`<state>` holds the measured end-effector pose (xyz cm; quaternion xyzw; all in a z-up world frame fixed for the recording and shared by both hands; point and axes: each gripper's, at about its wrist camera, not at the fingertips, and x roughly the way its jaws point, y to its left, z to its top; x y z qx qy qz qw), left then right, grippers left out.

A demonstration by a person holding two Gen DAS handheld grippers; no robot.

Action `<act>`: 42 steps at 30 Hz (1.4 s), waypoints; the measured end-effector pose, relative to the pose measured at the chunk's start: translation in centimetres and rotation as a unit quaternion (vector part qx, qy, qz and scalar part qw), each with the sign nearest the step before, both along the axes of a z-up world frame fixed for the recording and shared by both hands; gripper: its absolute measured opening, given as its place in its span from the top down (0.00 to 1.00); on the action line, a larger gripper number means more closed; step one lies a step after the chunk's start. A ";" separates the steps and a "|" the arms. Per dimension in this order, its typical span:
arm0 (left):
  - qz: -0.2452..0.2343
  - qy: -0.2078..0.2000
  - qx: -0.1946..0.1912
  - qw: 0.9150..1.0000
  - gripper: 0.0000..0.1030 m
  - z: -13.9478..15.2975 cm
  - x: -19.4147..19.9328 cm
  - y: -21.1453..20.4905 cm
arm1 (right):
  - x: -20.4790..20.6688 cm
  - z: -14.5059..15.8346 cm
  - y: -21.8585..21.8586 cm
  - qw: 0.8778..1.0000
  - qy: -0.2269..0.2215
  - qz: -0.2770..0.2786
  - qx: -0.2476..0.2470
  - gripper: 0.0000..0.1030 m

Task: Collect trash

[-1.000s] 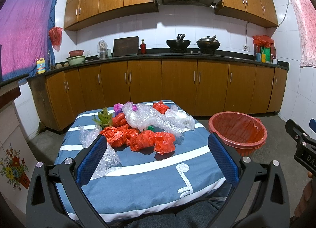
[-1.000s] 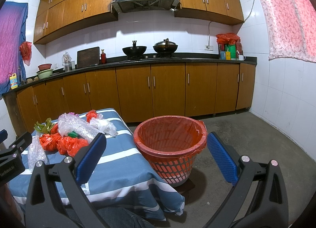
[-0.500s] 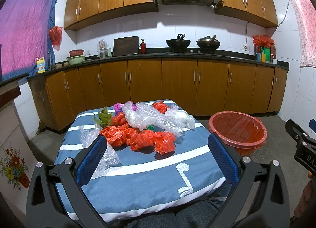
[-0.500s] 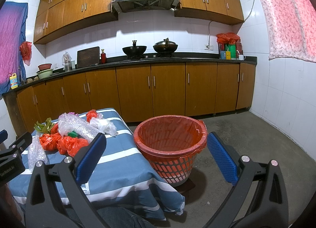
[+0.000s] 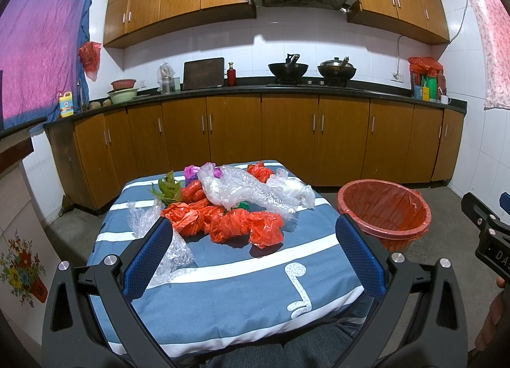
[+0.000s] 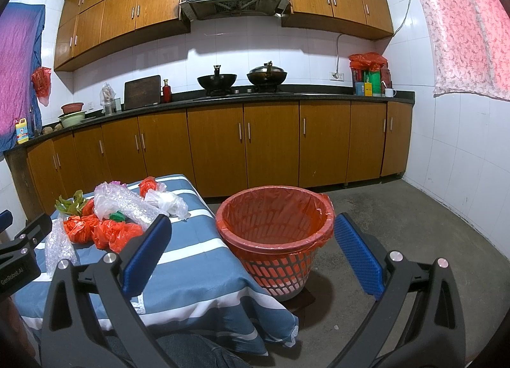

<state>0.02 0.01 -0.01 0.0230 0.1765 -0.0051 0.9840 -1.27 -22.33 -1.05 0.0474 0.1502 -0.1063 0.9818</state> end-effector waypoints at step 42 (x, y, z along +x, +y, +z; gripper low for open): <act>0.112 0.052 -0.004 0.992 0.02 -2.7 3.7 7.8 | 8.0 -2.5 3.5 0.993 0.058 0.106 0.013 0.07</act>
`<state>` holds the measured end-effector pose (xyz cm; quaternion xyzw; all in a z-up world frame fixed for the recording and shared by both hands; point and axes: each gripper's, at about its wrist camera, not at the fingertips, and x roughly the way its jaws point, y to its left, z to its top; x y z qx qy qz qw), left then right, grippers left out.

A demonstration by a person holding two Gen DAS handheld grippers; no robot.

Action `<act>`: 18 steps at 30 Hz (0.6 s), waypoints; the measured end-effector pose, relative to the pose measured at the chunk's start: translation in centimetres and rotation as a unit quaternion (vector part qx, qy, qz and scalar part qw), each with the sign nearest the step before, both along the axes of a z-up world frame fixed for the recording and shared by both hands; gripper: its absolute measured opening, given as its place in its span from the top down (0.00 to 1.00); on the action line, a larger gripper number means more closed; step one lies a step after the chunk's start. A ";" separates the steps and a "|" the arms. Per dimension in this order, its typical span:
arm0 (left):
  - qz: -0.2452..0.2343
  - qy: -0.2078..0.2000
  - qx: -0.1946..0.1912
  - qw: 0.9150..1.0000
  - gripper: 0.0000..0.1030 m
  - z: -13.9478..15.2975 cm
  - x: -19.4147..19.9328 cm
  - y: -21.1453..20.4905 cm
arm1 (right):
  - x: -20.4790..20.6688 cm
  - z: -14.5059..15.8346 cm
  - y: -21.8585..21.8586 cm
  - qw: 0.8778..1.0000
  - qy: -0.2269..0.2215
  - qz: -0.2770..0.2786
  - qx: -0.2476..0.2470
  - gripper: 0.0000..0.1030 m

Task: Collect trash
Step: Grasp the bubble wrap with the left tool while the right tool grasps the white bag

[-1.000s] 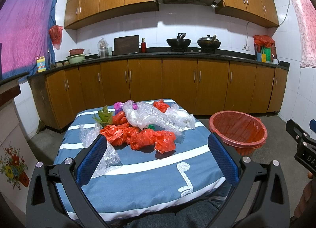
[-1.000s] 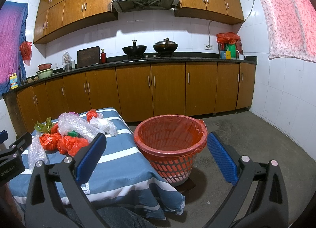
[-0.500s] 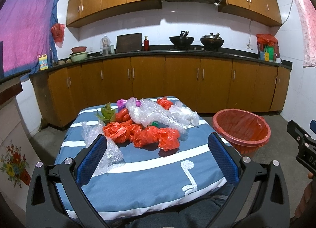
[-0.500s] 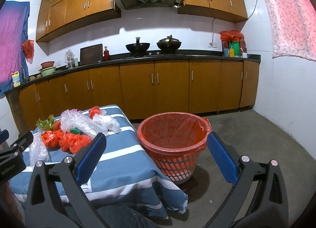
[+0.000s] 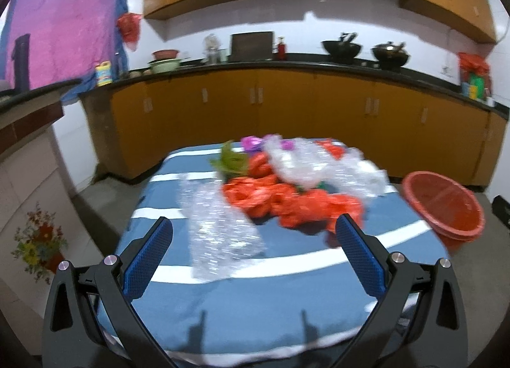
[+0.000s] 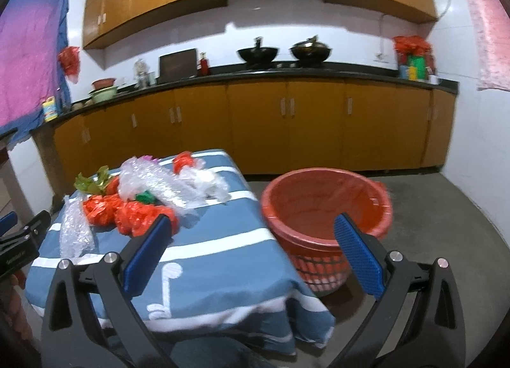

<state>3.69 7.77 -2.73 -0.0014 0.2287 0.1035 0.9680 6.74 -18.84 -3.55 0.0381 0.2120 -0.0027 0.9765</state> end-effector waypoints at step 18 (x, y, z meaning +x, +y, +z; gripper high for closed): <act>0.045 0.055 -0.022 0.997 0.04 -3.5 7.7 6.9 | 20.1 -3.9 3.2 0.994 0.089 0.059 0.010 0.17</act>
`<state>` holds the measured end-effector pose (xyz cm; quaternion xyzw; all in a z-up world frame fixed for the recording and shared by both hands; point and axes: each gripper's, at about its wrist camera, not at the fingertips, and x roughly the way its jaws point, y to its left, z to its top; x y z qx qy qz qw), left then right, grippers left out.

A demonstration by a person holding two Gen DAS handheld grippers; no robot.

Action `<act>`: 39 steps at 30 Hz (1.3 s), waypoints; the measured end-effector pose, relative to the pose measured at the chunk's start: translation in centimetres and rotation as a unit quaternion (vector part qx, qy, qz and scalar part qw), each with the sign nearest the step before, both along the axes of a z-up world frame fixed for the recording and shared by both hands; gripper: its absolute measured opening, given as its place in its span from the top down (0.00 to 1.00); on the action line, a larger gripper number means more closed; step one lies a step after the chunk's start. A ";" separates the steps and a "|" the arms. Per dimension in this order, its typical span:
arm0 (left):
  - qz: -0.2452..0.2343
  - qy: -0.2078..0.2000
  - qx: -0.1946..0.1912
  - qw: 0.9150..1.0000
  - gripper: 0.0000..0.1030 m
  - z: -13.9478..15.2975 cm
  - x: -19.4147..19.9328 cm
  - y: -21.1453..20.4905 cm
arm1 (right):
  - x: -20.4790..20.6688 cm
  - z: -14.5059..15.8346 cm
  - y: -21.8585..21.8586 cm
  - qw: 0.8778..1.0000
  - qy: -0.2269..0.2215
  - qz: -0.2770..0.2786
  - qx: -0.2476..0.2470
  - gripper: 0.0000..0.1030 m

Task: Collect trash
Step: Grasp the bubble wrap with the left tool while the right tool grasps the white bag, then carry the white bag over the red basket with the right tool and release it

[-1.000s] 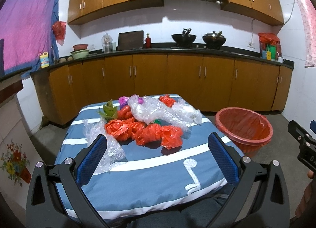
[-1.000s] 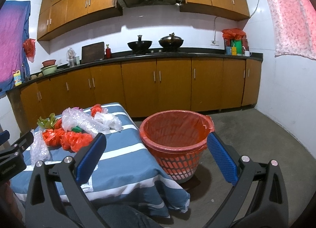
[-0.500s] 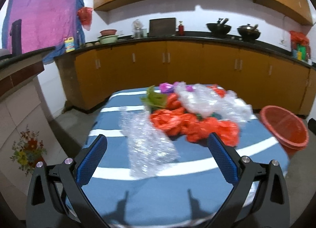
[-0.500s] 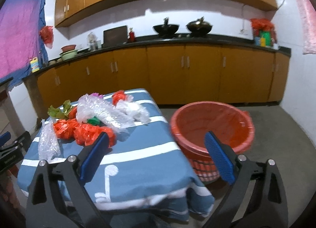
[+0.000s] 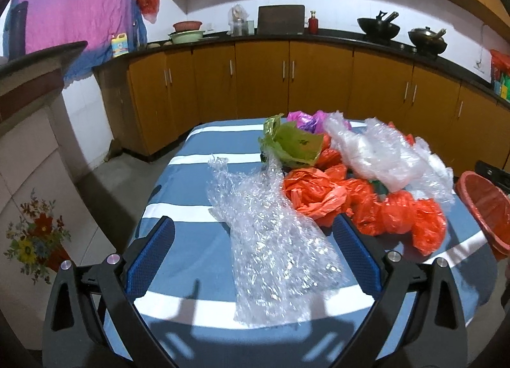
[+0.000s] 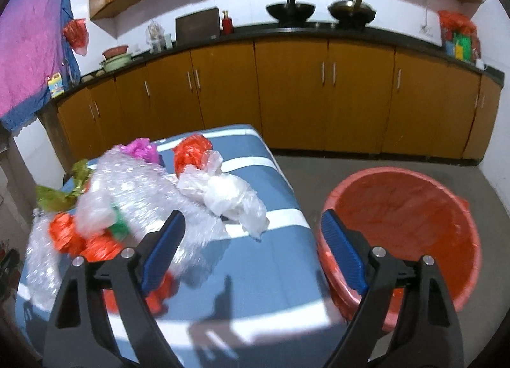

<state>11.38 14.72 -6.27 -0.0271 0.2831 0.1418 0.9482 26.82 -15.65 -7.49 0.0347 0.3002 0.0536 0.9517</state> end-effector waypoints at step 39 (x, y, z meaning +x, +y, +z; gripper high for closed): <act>-0.035 0.066 -0.069 0.995 0.87 -2.6 2.8 2.9 | 5.1 -2.9 1.6 0.995 0.058 0.075 0.011 0.91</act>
